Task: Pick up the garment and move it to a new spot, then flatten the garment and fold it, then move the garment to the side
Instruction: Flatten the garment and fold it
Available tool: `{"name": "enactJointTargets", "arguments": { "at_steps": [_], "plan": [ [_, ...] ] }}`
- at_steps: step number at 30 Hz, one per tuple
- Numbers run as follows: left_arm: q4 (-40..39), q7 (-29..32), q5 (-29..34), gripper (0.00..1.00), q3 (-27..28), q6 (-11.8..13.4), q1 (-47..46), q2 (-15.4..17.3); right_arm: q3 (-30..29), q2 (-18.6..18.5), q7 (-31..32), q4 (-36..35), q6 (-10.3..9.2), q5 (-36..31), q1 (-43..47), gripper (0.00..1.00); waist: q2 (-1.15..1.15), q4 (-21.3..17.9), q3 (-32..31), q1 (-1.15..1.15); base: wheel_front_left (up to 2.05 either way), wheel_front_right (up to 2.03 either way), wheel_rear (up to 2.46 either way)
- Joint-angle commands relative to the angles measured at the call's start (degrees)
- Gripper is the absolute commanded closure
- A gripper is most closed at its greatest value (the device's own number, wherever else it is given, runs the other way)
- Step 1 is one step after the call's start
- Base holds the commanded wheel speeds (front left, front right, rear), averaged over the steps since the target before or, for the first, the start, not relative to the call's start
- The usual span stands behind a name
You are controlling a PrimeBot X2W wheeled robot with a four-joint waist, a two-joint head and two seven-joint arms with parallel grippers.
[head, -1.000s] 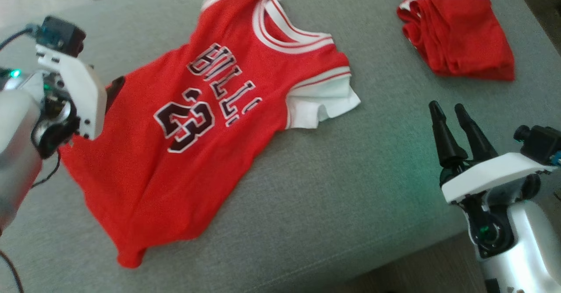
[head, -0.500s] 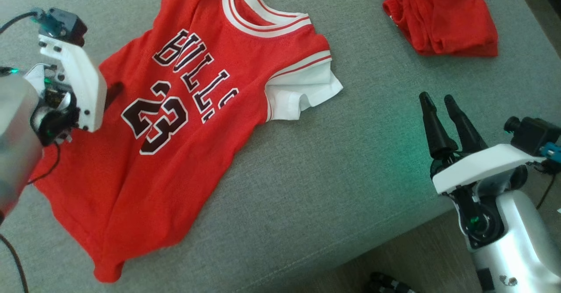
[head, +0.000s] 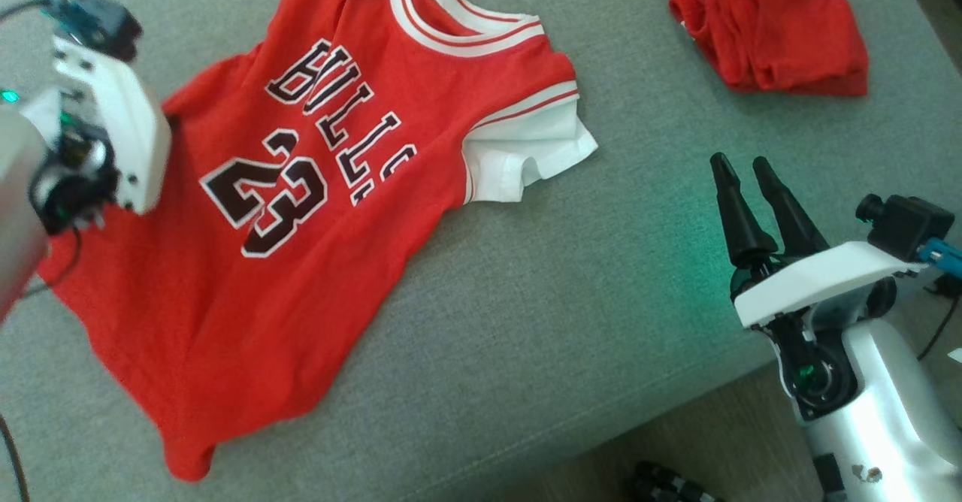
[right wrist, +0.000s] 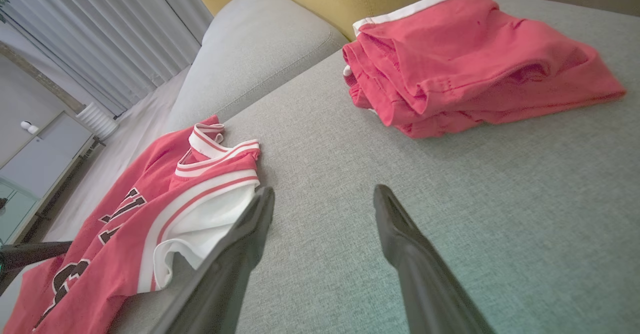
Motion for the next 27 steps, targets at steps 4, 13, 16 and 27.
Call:
{"name": "enactJointTargets", "arguments": {
  "at_steps": [4,13,16,27],
  "plan": [
    [2.6,-4.4,2.1,1.00,2.4,0.2,-7.7,1.9,1.3,-1.6,-1.4,-1.9,-0.04,0.7,-1.8,0.00,0.00,-0.1,1.6,0.00,0.00,0.00,0.00],
    [11.0,-11.6,6.3,1.00,3.9,5.6,-15.6,0.8,2.6,-1.3,-3.1,-1.5,-0.04,1.8,-3.4,0.00,0.00,-2.0,5.4,0.00,0.00,0.00,0.00],
    [13.2,-14.8,7.6,1.00,4.1,7.3,-17.6,0.3,3.1,-1.2,-3.7,-1.0,-0.04,2.3,-4.0,0.00,0.00,-2.7,6.2,0.00,0.00,0.00,0.00],
    [19.8,-20.7,7.1,0.00,5.1,7.1,-18.6,-4.1,4.6,-1.3,-5.4,1.3,-0.04,3.4,-5.4,0.00,0.00,-2.9,6.3,0.00,0.00,0.00,0.00]
  ]
}}
